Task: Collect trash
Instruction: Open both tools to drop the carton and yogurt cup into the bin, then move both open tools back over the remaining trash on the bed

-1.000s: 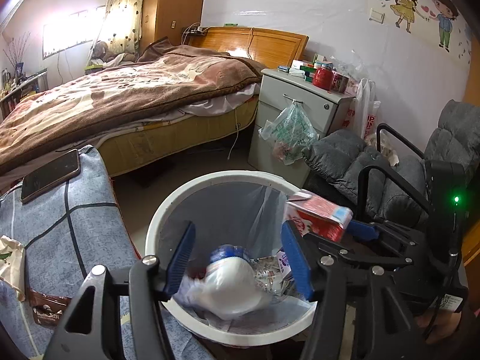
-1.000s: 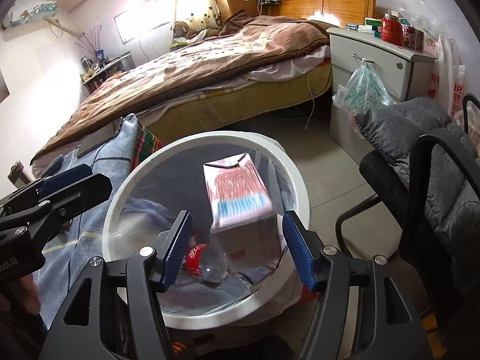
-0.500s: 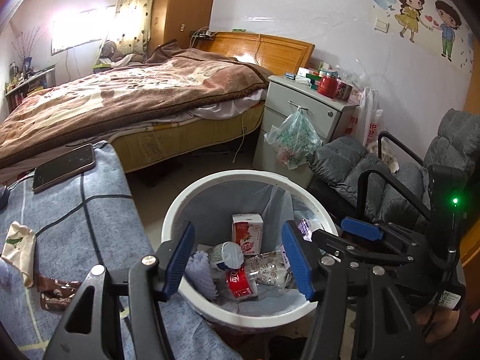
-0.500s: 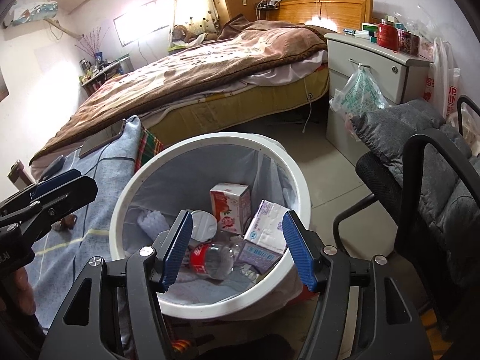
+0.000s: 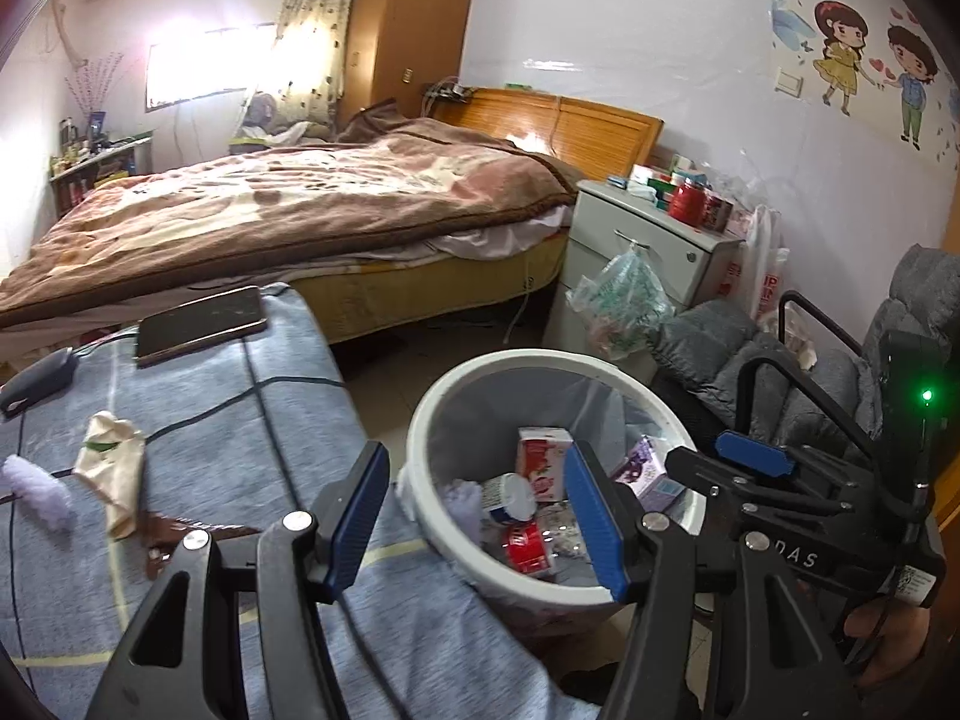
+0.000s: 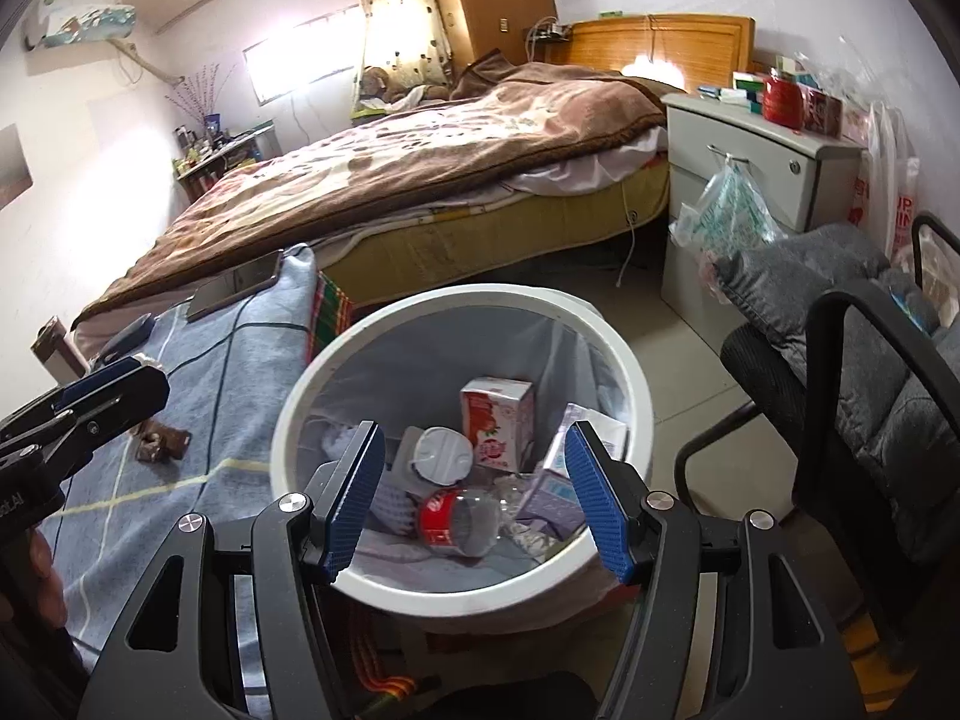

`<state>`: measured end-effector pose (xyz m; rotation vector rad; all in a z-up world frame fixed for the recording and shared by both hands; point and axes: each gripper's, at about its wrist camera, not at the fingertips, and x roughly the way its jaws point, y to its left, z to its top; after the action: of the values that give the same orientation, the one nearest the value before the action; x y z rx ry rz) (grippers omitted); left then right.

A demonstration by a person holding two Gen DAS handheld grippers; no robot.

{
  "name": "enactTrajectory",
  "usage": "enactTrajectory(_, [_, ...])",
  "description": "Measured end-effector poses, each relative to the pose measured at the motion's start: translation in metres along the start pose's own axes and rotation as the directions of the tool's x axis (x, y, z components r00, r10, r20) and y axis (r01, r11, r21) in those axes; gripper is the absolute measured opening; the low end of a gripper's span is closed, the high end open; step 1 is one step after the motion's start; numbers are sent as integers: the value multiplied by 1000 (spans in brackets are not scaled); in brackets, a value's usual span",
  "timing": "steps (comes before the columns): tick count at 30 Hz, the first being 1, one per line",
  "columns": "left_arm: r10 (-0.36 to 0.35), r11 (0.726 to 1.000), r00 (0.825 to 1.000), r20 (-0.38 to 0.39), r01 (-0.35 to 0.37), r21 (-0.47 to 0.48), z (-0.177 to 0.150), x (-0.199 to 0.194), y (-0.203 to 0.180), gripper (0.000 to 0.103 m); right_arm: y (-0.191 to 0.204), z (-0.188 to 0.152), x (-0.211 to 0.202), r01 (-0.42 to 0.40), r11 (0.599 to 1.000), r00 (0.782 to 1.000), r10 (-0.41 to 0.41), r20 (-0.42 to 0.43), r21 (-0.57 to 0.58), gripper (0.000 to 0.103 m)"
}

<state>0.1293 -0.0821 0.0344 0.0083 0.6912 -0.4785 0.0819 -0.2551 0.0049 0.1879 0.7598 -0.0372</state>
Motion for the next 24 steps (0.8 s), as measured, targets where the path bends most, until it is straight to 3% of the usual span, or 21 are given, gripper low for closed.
enactTrajectory(15, [98, 994, 995, 33, -96, -54, -16, -38, 49, 63, 46, -2, -1, -58, 996, 998, 59, 16, -67, 64])
enactTrajectory(24, [196, 970, 980, 28, -190, -151, -37, -63, 105, 63, 81, -7, 8, -124, 981, 992, 124, -13, -146, 64])
